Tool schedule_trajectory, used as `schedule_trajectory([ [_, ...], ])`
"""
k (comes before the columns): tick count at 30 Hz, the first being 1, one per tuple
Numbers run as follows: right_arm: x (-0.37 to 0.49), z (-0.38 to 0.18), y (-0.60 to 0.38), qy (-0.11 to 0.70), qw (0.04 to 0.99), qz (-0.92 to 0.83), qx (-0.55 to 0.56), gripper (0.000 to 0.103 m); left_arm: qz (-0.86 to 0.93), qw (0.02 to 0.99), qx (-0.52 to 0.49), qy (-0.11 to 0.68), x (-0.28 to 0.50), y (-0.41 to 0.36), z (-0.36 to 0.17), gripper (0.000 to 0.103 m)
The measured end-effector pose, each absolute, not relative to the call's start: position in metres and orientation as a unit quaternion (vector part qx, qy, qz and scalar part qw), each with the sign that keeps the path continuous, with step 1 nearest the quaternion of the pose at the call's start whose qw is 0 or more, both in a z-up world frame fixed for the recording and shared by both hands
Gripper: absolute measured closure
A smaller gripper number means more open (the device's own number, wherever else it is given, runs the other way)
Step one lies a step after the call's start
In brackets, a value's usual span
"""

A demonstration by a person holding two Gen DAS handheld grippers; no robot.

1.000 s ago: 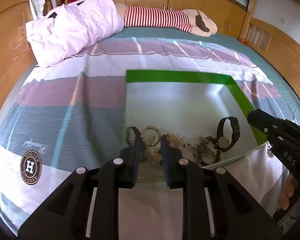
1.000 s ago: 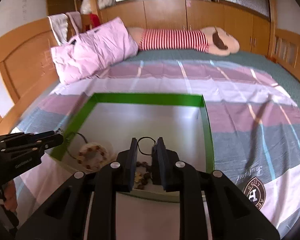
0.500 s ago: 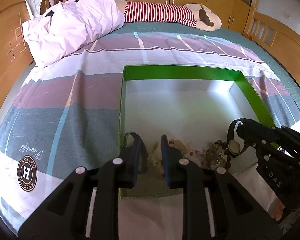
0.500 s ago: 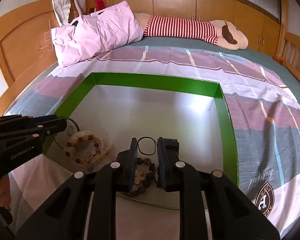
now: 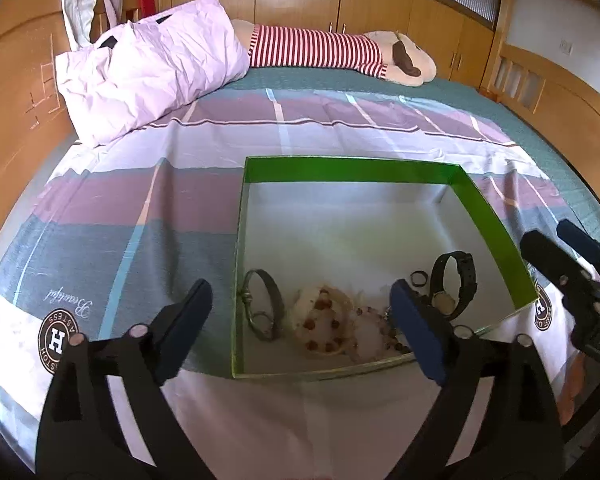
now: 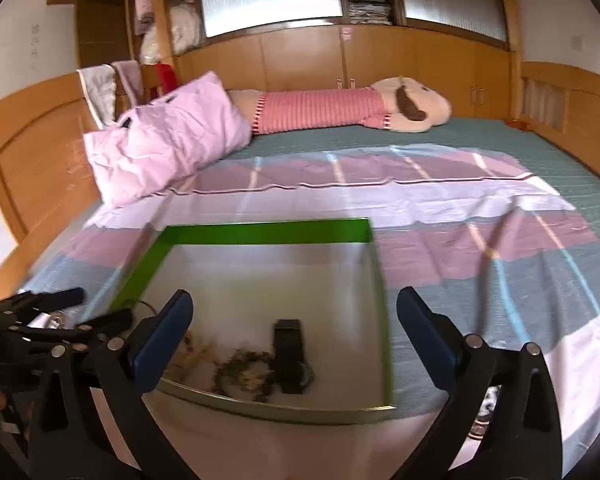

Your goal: Organize jewelry

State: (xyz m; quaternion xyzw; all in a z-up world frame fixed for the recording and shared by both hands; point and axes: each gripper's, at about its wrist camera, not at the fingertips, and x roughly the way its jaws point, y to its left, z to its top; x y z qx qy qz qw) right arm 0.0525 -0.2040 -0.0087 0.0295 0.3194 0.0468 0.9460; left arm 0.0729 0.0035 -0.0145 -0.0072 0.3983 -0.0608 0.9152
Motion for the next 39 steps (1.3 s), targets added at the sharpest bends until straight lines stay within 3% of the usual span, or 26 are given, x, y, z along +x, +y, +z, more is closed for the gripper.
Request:
schedule_trajectory([
  [6, 0.056, -0.020, -0.202, 0.339, 0.940, 0.028, 0.004, 0.001, -0.063, 0.908, -0.001, 0.414, 0.074, -0.001, -0.017, 0.003],
  [39, 0.055, -0.034, -0.190, 0.350, 0.936, 0.035, -0.007, 0.001, -0.067, 0.900, 0.005, 0.431, 0.072, -0.006, -0.021, 0.002],
])
